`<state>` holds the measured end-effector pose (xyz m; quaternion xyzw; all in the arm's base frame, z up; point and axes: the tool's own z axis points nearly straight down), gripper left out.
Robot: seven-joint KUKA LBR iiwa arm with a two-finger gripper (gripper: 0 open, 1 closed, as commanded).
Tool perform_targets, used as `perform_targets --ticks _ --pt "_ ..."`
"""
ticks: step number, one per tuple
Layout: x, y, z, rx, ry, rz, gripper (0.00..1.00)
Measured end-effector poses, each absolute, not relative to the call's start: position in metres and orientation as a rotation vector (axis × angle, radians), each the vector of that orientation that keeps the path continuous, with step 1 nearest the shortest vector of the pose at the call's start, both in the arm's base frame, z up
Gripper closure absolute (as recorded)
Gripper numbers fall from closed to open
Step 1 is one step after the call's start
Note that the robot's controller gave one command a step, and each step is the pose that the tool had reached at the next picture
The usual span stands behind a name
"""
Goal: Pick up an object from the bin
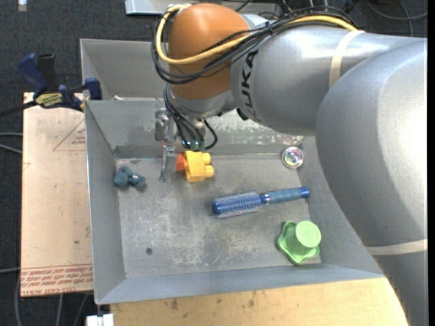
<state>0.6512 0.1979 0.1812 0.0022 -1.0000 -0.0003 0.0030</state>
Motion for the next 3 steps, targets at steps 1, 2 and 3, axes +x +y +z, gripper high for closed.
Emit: perform_targets --ticks 1,2,3 --pt "0.655 0.080 0.135 0.427 -3.112 0.003 0.00" --pt "0.634 0.080 0.139 0.380 -3.119 -0.003 0.00" --pt "0.565 0.050 0.111 0.566 -3.083 -0.001 0.00"
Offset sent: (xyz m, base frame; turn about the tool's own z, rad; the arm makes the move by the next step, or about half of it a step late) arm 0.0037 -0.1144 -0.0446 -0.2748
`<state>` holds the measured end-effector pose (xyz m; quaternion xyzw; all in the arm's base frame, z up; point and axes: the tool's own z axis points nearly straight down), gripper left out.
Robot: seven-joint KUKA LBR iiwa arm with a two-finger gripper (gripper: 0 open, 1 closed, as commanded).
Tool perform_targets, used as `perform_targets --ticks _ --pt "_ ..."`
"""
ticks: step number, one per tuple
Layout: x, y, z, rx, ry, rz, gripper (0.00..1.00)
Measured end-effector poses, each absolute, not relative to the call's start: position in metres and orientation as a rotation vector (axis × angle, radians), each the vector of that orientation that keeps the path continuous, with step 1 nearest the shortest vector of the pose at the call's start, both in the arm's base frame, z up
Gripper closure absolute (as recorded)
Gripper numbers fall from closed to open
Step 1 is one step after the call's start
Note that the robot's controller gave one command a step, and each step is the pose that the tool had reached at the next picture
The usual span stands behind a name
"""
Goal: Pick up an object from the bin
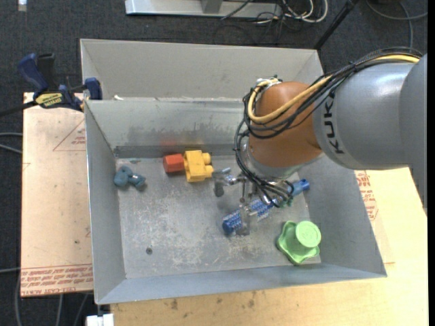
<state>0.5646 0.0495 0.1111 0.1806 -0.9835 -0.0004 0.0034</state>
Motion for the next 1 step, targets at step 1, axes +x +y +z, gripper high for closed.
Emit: perform_targets --ticks 1 --pt "0.5719 0.0512 0.0686 1.036 -2.965 -0.003 0.00"
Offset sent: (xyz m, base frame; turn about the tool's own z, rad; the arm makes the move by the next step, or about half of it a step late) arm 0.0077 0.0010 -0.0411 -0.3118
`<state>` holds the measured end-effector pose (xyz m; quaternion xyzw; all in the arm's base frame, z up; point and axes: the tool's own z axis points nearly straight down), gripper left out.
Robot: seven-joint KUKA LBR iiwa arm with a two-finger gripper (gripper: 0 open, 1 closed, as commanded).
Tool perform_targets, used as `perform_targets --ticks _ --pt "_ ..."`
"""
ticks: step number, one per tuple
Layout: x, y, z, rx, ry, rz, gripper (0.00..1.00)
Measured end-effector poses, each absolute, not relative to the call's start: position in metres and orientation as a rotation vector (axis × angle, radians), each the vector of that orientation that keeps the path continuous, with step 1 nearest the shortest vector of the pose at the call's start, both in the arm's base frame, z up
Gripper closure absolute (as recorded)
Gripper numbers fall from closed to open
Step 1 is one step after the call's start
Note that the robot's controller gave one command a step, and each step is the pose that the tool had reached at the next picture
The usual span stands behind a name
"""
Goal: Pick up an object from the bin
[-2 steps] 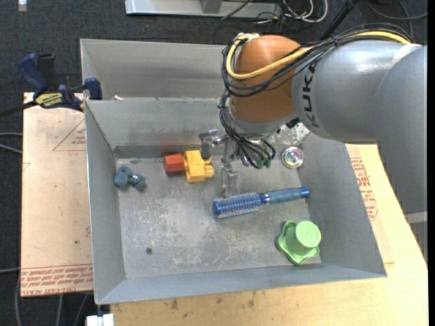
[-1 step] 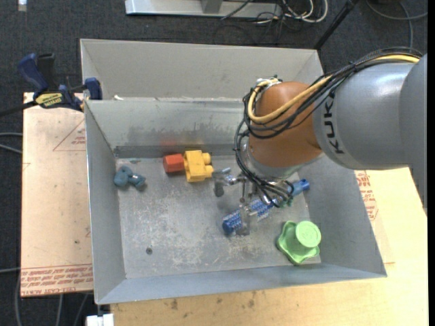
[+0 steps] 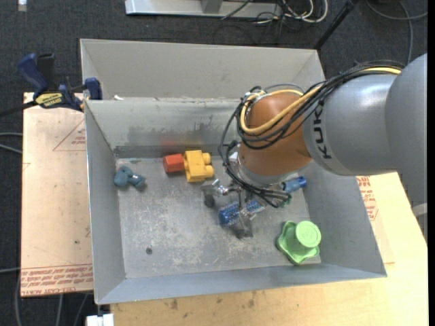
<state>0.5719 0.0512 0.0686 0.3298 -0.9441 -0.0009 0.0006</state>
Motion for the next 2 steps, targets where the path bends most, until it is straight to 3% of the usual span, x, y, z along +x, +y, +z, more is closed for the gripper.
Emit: perform_targets --ticks 1,2 --pt "0.572 0.051 0.069 1.035 -2.966 -0.003 1.00" --pt "0.537 0.056 0.212 1.125 -2.941 0.001 1.00"
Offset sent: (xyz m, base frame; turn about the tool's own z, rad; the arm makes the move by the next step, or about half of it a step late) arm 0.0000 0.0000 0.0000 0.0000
